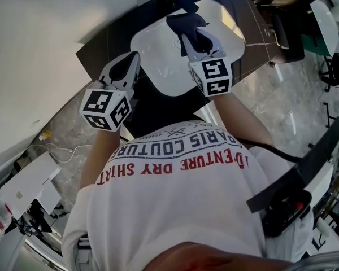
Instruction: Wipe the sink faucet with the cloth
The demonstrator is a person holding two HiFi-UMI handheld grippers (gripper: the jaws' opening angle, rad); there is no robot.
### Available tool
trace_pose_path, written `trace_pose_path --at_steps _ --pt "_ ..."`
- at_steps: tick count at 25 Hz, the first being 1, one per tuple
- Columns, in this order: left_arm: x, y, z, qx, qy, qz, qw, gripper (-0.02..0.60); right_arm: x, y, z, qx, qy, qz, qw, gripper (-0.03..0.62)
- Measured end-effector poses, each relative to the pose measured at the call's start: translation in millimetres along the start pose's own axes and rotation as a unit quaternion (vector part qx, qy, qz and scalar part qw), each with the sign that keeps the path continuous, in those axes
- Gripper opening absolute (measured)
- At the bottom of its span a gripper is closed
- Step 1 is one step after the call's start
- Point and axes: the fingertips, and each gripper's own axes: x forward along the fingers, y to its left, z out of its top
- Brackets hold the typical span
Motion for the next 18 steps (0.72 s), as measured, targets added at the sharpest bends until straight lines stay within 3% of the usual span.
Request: trace_pose_path --at_steps 4,11,14,18 --pt "-20.9 -24.9 7.7 0.005 -0.011 -0.004 0.9999 0.001 -42.5 23.4 18.9 -0.004 0.0 0.079 0.997 0.072" --pt "-43.5 -110.9 0.5 0.014 -0.036 0.037 0.9986 0.002 -124.4 16.7 23.6 0.01 -0.03 0.162 0.986 0.072" --pt "-43.7 -180.6 -21.7 0.018 -0.056 0.061 0.9964 0.002 -186.3 -1.6 5.1 -0.003 -0.048 0.197 0.979 0.072" --pt "-35.5 -308.4 -75.9 0.016 -0.072 0.086 0.9935 0.002 -298.7 -33.8 -50.8 -0.016 -0.06 0.249 0.967 0.072"
